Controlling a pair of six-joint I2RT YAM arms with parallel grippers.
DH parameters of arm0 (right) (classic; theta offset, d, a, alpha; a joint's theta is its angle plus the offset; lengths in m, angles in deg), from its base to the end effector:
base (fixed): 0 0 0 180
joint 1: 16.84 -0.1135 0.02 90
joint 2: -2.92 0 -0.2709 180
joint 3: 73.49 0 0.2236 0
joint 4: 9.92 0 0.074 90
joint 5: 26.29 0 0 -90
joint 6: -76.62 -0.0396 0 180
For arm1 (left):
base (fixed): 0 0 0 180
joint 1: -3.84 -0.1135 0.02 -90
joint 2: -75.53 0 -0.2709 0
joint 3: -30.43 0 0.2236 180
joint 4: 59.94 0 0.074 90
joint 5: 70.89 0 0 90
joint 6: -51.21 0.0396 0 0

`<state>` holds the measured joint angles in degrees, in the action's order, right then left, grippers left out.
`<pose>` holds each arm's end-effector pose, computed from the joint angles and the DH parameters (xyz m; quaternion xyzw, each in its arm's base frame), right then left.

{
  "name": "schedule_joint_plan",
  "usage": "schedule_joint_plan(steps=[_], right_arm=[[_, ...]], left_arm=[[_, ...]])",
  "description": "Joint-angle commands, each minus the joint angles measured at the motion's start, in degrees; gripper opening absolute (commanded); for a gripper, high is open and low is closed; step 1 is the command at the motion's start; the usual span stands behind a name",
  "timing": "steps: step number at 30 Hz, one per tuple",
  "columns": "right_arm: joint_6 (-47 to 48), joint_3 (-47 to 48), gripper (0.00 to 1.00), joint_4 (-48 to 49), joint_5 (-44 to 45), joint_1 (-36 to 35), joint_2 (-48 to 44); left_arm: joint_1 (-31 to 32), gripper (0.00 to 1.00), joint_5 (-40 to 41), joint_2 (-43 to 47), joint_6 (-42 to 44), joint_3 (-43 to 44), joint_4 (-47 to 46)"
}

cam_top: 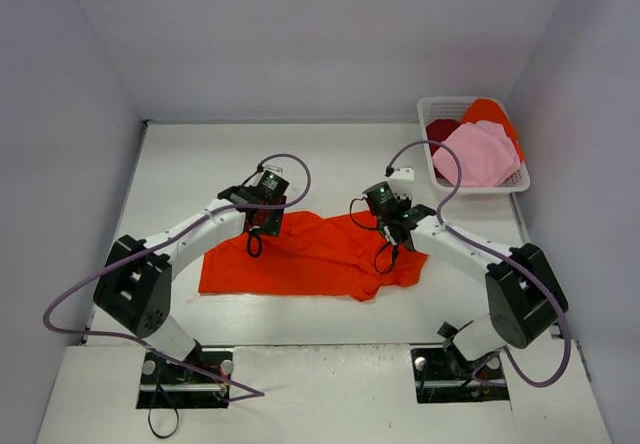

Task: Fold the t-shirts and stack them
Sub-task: Fold the tshirt

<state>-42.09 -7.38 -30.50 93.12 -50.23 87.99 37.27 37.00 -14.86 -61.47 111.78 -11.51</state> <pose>0.2544 0.1444 0.2417 0.0724 0.8787 0.0159 0.4717 0.2593 -0.1566 0.2551 0.0455 0.9482 0.0016 0.3144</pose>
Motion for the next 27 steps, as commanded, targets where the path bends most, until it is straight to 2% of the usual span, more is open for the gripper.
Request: schedule_joint_plan(steps=[1,11,26,27], right_arm=[[-3.45,-0.44,0.00,-2.01,4.43,0.87,-2.99],[-6.54,-1.59,0.00,-6.76,8.82,3.76,-7.03],[-6.71,-3.35,0.00,-7.38,6.45,6.32,-6.50],[-6.71,-3.35,0.02,-7.38,6.02,6.40,-6.50]], left_arm=[[-0.03,0.61,1.36,2.23,0.97,1.63,0.53],[0.06,0.61,1.10,2.24,1.32,2.07,0.62],[0.06,0.61,0.83,2.15,1.32,1.28,0.54],[0.06,0.61,0.83,2.15,1.32,1.28,0.54]])
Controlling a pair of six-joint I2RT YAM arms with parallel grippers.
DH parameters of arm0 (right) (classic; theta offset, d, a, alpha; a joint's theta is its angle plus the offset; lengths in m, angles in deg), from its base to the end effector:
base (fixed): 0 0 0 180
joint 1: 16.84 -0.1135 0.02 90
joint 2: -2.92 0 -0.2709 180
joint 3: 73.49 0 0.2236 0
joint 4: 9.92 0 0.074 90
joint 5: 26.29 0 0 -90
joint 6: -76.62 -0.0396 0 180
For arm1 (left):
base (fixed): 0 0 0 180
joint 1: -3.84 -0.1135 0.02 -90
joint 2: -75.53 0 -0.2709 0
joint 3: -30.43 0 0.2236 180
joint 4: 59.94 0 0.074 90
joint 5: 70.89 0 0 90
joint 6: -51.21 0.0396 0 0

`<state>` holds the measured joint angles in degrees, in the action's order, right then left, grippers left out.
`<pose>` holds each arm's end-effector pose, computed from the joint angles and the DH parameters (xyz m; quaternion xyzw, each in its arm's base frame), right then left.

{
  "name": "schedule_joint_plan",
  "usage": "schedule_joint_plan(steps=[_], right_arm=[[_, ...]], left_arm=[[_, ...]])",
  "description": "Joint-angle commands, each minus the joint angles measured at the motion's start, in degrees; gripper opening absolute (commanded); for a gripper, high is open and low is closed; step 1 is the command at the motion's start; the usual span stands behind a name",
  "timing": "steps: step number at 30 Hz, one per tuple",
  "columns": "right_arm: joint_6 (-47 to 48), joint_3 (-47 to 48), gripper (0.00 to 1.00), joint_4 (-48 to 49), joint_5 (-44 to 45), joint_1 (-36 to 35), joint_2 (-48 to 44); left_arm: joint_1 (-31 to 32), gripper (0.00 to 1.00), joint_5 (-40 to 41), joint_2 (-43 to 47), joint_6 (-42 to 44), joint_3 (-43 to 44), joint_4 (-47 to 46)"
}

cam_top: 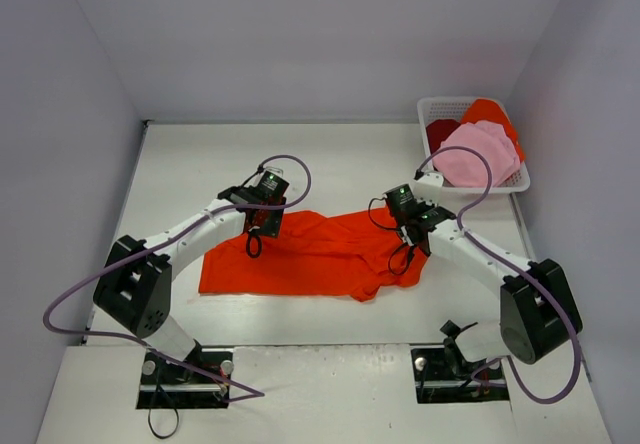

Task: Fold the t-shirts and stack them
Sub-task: Fold the tshirt

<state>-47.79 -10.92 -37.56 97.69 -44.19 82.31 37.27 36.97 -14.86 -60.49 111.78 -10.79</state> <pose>0.2415 0.1000 0.2402 0.1672 0.8732 -0.0413 0.4560 0.2583 -0.1560 0.2543 0.0548 0.9494 0.0071 0.3091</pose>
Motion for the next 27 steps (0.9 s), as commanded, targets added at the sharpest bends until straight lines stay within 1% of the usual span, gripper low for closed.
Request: schedule_joint_plan(steps=[1,2,4,5,6,7,9,13,17,21,25,27], right_arm=[[-1.01,0.19,0.08,-0.32,1.27,0.37,-0.82],[-1.09,0.19,0.26,-0.40,1.01,0.28,-0.73],[-1.09,0.28,0.48,-0.40,0.65,0.28,-0.91],[-1.01,0.28,0.70,-0.40,0.57,0.28,-1.00],[-1.01,0.46,0.78,-0.49,0.39,0.28,-1.43],[-1.01,0.54,0.82,-0.58,0.30,0.28,-1.70],[-0.92,1.24,0.85,-0.93,0.04,0.28,-3.18],[-0.30,2.91,0.85,-0.67,-1.80,-0.42,-6.18],[1.80,5.02,0.85,1.53,-2.51,-5.67,-6.45],[3.65,7.40,0.84,4.94,-4.61,-9.55,-2.16],[4.71,8.10,0.82,9.78,-9.62,-10.53,2.86],[4.53,8.28,0.82,11.46,-10.59,-10.61,5.50]], left_arm=[[0.06,0.61,0.77,2.15,0.34,1.28,-0.27],[-0.03,0.61,0.68,2.06,0.34,1.20,-0.19],[0.06,0.61,0.50,2.15,0.34,1.19,-0.36],[0.06,0.61,0.41,2.06,0.34,1.11,-0.27],[0.06,0.61,0.41,2.15,0.34,0.93,-0.27],[0.06,0.61,0.50,2.23,0.34,0.93,-0.36],[0.06,0.61,0.50,2.15,0.25,0.76,-0.45],[0.06,0.61,-0.20,1.88,-0.36,0.67,-1.24],[0.06,0.61,-1.25,1.18,-1.07,0.75,-2.03],[0.14,0.61,-2.13,1.27,-1.86,0.14,-2.56],[0.06,0.61,-2.23,1.36,-2.21,-0.48,-3.09],[-0.03,0.61,-1.61,1.18,-2.21,-0.39,-3.00]])
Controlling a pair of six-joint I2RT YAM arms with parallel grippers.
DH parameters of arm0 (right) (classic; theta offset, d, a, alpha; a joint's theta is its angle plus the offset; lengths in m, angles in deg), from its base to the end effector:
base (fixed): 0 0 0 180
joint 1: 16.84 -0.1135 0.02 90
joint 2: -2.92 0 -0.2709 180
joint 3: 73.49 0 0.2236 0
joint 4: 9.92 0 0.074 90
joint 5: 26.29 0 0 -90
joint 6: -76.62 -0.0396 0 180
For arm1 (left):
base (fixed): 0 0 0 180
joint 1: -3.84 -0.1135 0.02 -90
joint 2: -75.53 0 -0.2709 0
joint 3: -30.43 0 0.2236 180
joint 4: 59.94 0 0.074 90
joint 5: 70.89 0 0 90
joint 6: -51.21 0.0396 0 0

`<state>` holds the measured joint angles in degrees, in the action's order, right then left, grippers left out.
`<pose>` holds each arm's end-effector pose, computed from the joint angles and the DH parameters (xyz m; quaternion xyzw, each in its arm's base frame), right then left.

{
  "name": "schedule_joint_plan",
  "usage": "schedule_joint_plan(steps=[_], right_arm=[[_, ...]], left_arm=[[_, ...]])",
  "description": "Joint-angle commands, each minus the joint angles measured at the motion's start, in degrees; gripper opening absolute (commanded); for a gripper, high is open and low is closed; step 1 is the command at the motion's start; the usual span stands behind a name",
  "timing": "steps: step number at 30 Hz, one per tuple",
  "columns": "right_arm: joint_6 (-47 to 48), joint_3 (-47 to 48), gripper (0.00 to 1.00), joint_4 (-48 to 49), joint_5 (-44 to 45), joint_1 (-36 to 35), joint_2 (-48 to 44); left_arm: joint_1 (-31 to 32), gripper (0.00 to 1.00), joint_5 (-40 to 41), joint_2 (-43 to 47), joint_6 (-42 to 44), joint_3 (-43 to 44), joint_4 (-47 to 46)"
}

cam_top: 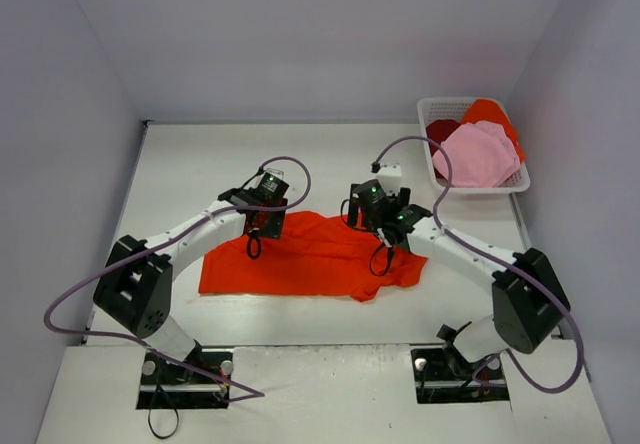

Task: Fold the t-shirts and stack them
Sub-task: Fold the tshirt

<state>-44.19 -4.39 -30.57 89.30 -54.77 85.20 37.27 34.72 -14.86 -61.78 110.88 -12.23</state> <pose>0.2412 0.1663 0.2699 0.0506 0.8652 0.0979 0.4892 0.2580 -0.1575 0.2511 0.0489 0.9510 -0.0155 0.3049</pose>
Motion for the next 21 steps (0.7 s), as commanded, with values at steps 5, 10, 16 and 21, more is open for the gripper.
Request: schedule_joint_plan(steps=[5,10,16,21], right_arm=[[-1.44,1.22,0.81,10.34,-4.57,-0.04,7.53],[-2.77,0.95,0.80,14.48,-5.72,-0.04,11.40],[-4.96,-0.89,0.80,14.93,-5.72,-0.04,11.50],[-7.51,-3.44,0.80,15.01,-5.63,0.05,10.79]], left_arm=[[-0.29,0.61,1.09,0.31,-1.27,0.33,-2.69],[-0.82,0.61,0.64,-0.67,-2.24,0.77,-3.75],[-3.10,0.61,-1.02,1.44,-4.17,-0.37,-5.51],[-4.60,0.61,-1.29,3.64,-5.14,-2.12,-5.60]])
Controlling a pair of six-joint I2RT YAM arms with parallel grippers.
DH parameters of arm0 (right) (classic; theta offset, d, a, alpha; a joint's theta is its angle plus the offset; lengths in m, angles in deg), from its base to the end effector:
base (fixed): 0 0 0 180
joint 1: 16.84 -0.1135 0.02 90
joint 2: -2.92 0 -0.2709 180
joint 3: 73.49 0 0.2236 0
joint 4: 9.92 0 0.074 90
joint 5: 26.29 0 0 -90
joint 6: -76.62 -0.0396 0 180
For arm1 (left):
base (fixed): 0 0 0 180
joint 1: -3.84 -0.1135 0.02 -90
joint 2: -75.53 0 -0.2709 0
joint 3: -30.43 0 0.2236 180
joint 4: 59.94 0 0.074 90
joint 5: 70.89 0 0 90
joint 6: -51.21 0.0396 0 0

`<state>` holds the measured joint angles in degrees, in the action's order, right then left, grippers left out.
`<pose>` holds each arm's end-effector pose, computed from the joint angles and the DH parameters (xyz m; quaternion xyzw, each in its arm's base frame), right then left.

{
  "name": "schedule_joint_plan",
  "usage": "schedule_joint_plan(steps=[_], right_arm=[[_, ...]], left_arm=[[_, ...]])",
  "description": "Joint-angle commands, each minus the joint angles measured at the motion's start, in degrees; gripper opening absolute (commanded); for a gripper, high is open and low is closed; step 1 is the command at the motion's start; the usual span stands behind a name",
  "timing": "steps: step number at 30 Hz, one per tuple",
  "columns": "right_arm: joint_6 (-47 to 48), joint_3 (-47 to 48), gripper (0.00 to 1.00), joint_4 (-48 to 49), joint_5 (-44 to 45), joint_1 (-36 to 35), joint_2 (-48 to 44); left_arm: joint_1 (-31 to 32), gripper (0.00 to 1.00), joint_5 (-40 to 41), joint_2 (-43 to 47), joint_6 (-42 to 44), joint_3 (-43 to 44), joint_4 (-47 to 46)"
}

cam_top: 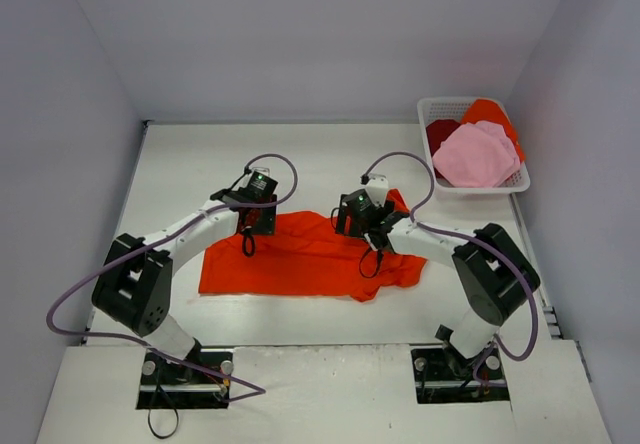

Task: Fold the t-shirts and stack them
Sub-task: Fold the tshirt

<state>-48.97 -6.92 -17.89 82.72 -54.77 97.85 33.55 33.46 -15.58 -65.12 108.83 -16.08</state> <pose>0.2681 0.1926 0.2112 0.0566 0.8814 0.1484 0.4449 0.2700 -0.1428 0.2414 -0.0079 0.9509 -0.0285 0.3081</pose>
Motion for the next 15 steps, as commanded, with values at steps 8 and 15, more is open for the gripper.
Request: schedule_joint_plan(steps=[8,15], right_arm=[[-5.36,-0.82,0.80,2.16,2.35,-1.44,1.48],[-5.54,-1.70,0.80,2.16,2.53,-1.97,2.71]], left_arm=[[-2.64,0.61,1.38,5.59,-3.91,-1.74,-1.57],[-4.84,0.61,-1.16,6.04,-4.70,-5.26,-7.01]])
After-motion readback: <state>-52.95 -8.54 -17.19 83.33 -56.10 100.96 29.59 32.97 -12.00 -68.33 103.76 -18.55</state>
